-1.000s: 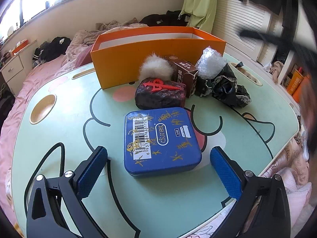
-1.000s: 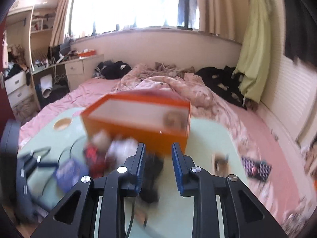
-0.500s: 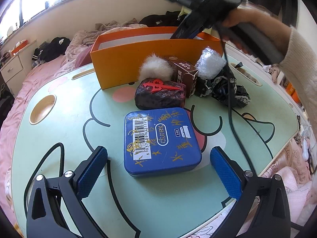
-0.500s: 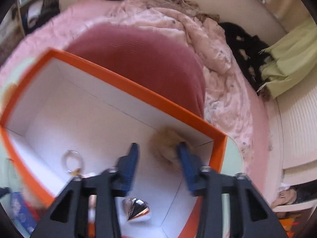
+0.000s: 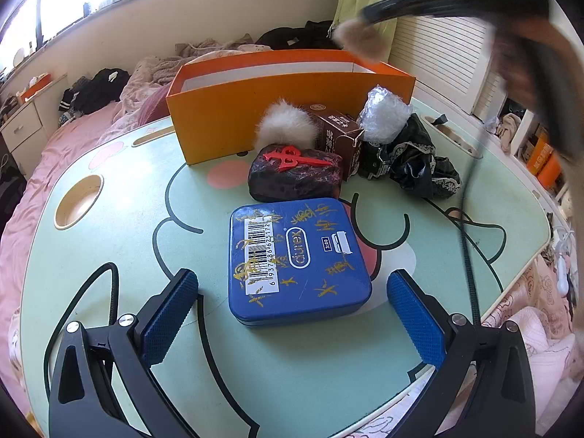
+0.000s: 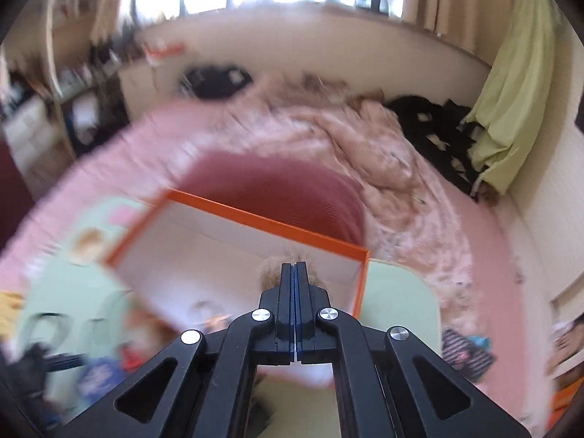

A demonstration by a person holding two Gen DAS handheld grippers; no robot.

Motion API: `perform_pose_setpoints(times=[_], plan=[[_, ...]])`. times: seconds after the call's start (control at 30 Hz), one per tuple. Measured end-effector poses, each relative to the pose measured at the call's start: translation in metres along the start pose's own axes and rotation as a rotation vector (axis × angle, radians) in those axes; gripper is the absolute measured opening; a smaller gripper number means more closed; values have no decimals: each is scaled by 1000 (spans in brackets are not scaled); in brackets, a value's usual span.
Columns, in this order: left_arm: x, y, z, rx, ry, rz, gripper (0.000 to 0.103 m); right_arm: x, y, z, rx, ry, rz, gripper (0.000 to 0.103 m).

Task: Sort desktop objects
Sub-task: 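Carry the brown fur ball out and set it in front of the black lace cloth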

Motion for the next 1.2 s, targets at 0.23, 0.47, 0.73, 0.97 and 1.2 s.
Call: perform_pose_setpoints(times=[0.23, 0.47, 0.73, 0.97, 1.2], plan=[[-1, 0, 0, 0, 0, 0, 103, -44, -83, 62, -13, 259, -74, 1], [0, 0, 0, 1, 0, 1, 103, -62, -115, 50, -10, 213, -90, 22], [0, 0, 0, 1, 0, 1, 103, -31, -163, 86, 55, 201, -33, 70], [0, 0, 0, 1, 1, -1, 103, -60, -190, 54, -33, 164, 97, 62], [1, 2, 1, 3, -1, 2, 103, -54, -179, 46, -9, 154, -62, 49]])
Point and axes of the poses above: each gripper's, at about its wrist camera, not at the fingertips, and z roughly against the way its jaws point, x to its right, y to its top, the point moved 9 cm from there along -z, roughly the way its jaws point, and after that the axes turned 15 degrees about -y, right-handed, at the moved point
